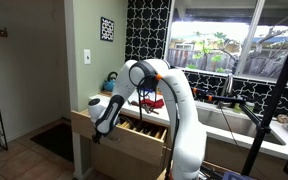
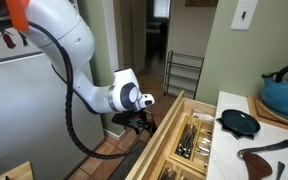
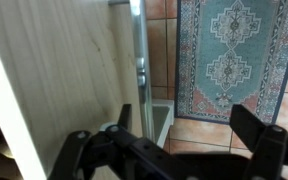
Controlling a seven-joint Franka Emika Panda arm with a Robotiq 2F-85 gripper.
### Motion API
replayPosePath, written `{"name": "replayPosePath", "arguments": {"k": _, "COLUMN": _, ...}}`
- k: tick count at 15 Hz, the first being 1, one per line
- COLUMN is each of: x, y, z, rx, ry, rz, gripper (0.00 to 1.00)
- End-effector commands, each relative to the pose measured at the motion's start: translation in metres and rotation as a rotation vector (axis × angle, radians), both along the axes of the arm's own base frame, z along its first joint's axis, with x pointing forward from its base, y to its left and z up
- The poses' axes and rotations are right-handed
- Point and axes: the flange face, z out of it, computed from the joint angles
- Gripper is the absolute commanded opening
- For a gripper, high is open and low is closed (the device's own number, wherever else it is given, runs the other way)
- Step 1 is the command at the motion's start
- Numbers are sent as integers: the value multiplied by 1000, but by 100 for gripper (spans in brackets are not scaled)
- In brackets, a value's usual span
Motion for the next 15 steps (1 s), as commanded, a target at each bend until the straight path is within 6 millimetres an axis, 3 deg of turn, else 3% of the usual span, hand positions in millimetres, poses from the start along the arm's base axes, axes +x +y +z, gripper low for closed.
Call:
{"name": "replayPosePath", "arguments": {"k": 1, "x": 1, "y": 0, "z": 2, "rx": 1, "ry": -3, "rz": 0, "gripper": 100}}
{"name": "replayPosePath", "arguments": {"k": 3, "x": 1, "y": 0, "z": 2, "rx": 1, "ry": -4, "rz": 0, "gripper": 100}}
{"name": "replayPosePath", "arguments": {"k": 5, "x": -1, "y": 1, "z": 14, "rx": 22, "ry": -16, "rz": -10, "gripper": 100}}
{"name": "replayPosePath", "arguments": {"k": 11, "x": -7, "y": -7, "z": 76, "rx": 65, "ry": -91, "rz": -30, "gripper": 100}}
{"name": "replayPosePath", "arguments": {"k": 15, "x": -16, "y": -44, "z": 111, "rx": 48, "ry": -145, "rz": -97, "gripper": 100}}
